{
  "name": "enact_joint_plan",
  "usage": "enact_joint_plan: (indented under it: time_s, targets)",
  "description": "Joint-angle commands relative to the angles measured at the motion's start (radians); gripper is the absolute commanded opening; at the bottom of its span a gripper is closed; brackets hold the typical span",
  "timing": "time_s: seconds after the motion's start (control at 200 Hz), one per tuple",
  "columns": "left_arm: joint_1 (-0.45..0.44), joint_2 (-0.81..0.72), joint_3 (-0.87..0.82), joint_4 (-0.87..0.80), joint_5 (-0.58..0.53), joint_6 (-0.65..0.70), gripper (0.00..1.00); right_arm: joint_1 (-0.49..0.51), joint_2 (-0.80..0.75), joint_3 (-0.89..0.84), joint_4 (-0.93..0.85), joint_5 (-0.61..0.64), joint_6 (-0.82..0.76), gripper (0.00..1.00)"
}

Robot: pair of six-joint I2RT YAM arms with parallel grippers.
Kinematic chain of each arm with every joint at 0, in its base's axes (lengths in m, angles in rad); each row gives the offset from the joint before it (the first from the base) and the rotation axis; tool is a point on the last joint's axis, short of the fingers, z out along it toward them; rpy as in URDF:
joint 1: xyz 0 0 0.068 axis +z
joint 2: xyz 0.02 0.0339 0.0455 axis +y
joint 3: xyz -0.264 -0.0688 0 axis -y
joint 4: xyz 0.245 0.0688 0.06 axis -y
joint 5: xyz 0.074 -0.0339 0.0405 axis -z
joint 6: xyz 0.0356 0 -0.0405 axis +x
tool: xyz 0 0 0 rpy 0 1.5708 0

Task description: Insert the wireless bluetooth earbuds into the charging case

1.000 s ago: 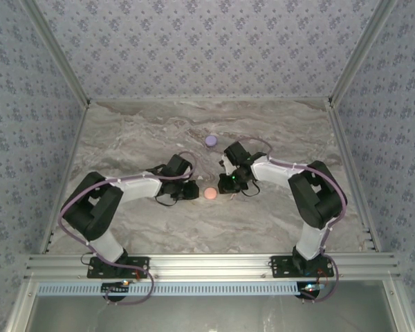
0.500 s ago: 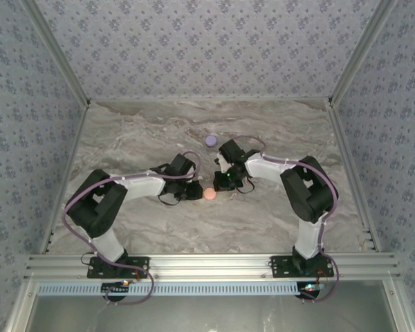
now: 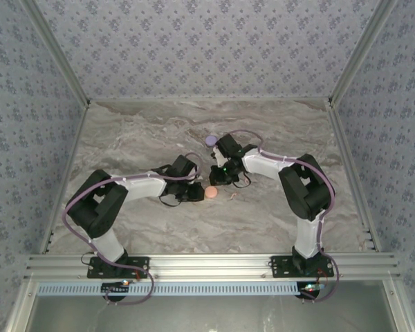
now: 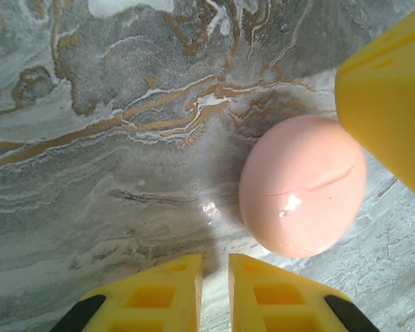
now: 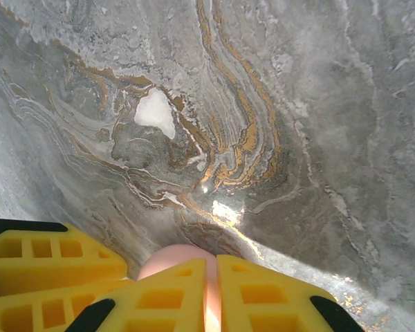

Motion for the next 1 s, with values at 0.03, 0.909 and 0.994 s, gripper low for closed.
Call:
enact_joint_plan:
  time_s: [0.03, 0.909, 0.994]
  targets:
    - [-0.008, -0.043, 0.0, -0.036, -0.031, 0.006, 0.18, -0.003, 0.009, 0.036, -0.072, 0.052, -0.022, 0.18]
    - [0.078, -0.112, -0.14, 0.25, 0.107, -0.134, 0.51, -0.072, -0.161, -0.228, 0.161, -0.188, 0.091, 0.36]
    - [0.078, -0.099, -0.141, 0.266, 0.127, -0.134, 0.52, -0.071, -0.149, -0.228, 0.169, -0.196, 0.094, 0.33]
